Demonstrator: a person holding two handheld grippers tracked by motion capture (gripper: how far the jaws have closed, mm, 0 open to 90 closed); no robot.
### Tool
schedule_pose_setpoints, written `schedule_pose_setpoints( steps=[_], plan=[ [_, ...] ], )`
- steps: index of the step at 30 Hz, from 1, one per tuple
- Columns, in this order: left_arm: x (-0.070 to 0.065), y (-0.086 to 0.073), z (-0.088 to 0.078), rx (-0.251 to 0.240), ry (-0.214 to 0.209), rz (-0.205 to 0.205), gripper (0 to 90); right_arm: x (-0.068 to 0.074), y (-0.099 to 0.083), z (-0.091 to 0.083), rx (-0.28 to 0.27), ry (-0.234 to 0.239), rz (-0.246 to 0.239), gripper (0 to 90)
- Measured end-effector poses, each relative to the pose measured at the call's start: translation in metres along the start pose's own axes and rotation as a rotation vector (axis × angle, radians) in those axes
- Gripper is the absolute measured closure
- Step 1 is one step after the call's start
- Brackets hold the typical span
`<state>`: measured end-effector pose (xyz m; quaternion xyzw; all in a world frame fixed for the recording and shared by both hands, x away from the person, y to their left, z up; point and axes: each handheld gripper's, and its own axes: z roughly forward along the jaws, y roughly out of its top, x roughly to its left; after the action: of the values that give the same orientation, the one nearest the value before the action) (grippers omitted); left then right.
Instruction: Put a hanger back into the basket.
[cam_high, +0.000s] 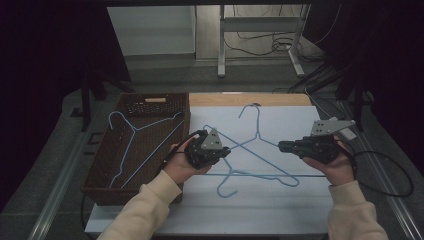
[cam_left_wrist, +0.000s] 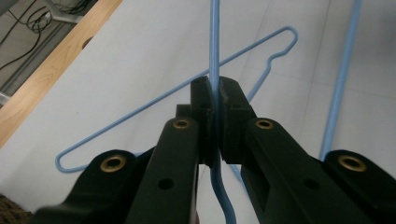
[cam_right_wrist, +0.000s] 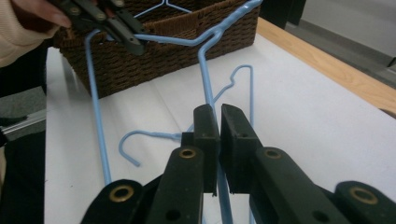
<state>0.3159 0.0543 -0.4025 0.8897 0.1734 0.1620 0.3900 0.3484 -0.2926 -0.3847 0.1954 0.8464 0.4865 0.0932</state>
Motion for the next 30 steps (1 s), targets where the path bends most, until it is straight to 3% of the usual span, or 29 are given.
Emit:
schedule_pose_setpoints(
  steps=[2, 6, 7, 10, 12, 15, 24, 30],
  plan=[
    [-0.001, 0.000, -0.003, -0.011, -0.006, -0.009, 86.0, 0.000, 0.000, 0.000, -0.011, -0.009, -0.001, 82.6],
    [-0.001, 0.000, -0.012, -0.037, 0.003, -0.038, 86.2, 0.002, -0.003, -0.007, -0.097, -0.086, 0.021, 63.6],
    [-0.001, 0.000, -0.012, -0.037, 0.003, -0.038, 86.2, 0.002, -0.003, -0.007, -0.097, -0.086, 0.021, 63.6],
    [-0.001, -0.002, -0.017, -0.050, 0.010, -0.049, 86.2, 0.002, -0.006, -0.015, -0.147, -0.152, 0.051, 53.3],
    [-0.002, -0.003, -0.024, -0.072, 0.010, -0.066, 86.3, 0.002, -0.009, -0.018, -0.156, -0.156, 0.062, 52.4],
    [-0.002, -0.004, -0.032, -0.086, 0.024, -0.086, 86.3, 0.003, -0.014, -0.019, -0.162, -0.161, 0.071, 50.7],
    [0.003, -0.012, -0.059, -0.132, 0.070, -0.167, 86.3, 0.010, -0.036, -0.011, -0.111, -0.170, 0.089, 43.0],
    [0.003, -0.017, -0.072, -0.151, 0.100, -0.190, 86.3, 0.013, -0.045, -0.007, -0.095, -0.191, 0.108, 36.5]
  ],
)
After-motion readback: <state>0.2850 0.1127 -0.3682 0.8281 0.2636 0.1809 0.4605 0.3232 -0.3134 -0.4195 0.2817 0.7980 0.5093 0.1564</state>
